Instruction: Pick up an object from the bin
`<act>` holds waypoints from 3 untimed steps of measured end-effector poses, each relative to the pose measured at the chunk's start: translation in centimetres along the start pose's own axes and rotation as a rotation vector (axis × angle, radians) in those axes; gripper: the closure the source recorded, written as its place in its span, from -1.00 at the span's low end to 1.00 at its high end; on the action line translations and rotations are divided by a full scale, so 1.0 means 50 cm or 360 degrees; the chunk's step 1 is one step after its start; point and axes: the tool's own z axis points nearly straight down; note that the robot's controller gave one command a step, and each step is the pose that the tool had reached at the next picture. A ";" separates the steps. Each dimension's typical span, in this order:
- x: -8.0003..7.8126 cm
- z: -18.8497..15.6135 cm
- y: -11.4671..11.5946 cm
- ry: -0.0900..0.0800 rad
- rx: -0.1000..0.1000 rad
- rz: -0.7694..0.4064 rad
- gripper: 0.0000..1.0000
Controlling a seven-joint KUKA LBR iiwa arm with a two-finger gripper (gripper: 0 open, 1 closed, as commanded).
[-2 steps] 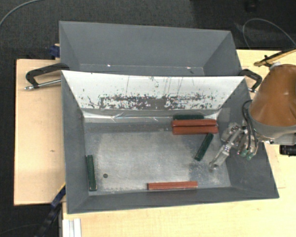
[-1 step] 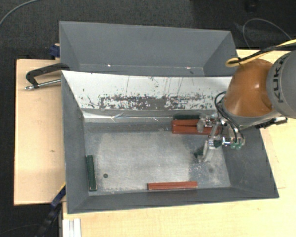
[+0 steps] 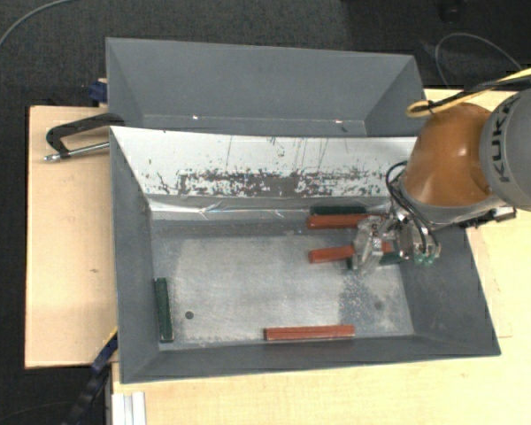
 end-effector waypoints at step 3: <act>-0.010 0.000 0.140 0.0002 -0.0004 -0.0461 1.00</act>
Offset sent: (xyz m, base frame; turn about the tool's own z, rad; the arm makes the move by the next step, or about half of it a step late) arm 0.0000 0.0000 0.0000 0.0000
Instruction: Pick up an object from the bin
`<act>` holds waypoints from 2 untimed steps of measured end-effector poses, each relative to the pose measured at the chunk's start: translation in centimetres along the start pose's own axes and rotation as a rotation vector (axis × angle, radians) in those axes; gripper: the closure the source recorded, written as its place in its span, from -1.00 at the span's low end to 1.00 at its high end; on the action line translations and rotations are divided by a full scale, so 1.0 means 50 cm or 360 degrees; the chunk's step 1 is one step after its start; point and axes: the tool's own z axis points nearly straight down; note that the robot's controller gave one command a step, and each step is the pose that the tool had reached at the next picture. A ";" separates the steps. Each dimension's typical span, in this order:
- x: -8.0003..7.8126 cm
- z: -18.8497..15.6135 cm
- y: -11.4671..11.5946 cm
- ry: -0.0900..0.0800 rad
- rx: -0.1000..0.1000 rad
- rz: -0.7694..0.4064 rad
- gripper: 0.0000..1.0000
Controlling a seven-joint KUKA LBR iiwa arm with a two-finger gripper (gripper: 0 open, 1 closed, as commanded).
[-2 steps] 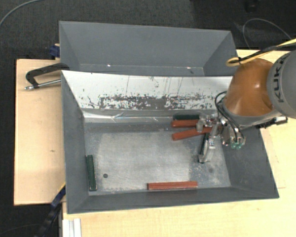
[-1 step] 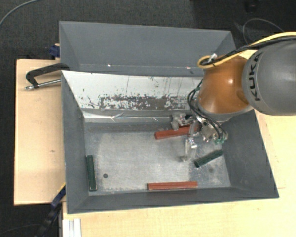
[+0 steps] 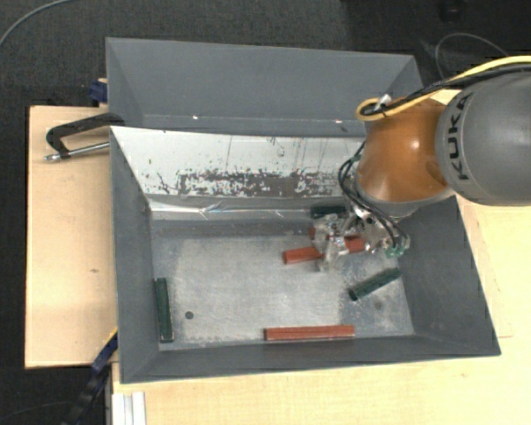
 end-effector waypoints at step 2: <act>-0.016 -0.316 0.230 0.0006 -0.0005 -0.0496 1.00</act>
Offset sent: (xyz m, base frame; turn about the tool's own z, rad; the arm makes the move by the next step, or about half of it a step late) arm -0.0092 0.0109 0.1503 0.0354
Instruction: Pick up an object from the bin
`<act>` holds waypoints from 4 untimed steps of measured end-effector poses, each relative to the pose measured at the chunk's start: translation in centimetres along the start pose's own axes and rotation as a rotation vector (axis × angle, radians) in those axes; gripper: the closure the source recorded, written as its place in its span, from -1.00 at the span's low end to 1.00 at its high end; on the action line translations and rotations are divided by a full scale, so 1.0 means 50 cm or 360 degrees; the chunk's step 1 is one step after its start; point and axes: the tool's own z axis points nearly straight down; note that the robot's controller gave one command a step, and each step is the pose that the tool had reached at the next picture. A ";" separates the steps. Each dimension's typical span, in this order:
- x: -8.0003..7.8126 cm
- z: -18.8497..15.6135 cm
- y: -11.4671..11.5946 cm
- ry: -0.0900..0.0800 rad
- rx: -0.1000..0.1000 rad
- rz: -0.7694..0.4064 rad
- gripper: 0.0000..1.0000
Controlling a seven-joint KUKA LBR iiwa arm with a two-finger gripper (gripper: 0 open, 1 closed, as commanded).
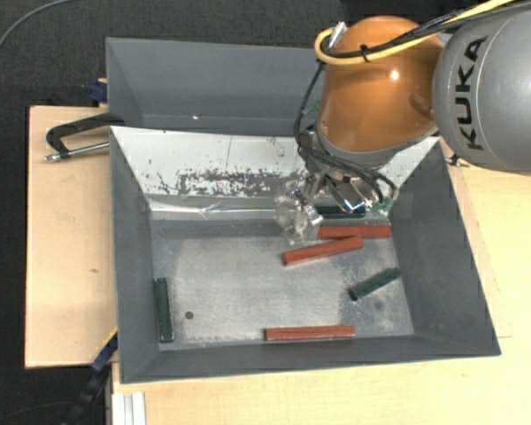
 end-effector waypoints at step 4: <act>-0.003 0.325 -0.147 0.0008 -0.0004 -0.0450 1.00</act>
Offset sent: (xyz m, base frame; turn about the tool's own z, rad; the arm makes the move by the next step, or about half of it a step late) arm 0.0000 0.0000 0.0000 0.0000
